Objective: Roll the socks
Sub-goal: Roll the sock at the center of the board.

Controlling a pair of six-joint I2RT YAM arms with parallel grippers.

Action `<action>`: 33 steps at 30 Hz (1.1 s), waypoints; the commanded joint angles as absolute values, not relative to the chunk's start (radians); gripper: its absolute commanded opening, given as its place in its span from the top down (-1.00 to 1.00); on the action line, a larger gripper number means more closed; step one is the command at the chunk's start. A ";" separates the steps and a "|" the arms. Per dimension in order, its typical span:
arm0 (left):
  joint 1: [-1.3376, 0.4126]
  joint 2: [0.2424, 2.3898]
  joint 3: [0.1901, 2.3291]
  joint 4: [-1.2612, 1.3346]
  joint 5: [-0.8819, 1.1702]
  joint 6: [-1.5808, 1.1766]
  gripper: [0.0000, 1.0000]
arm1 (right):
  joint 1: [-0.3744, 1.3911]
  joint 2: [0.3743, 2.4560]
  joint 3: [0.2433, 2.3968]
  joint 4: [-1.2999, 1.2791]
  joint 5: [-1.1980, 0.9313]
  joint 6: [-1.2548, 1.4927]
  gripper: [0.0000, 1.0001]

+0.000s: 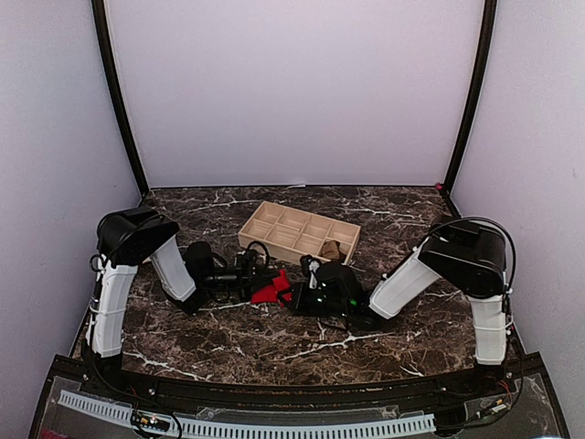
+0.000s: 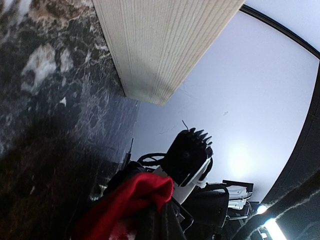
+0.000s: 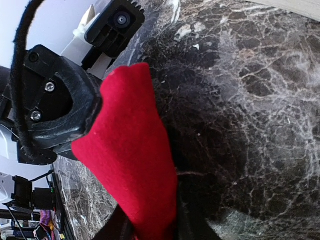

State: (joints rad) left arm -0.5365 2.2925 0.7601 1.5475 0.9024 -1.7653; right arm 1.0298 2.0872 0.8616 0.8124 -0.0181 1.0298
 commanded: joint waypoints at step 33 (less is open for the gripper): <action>-0.440 2.109 0.586 1.134 0.842 -1.382 0.62 | 0.959 2.084 1.550 -0.603 -0.223 0.398 0.99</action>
State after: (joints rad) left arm -0.4534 2.1407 0.5858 1.4055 0.8455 -1.5284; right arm 0.9600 2.0724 1.5299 -0.5045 -0.1226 0.4782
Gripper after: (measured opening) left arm 0.193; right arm 0.066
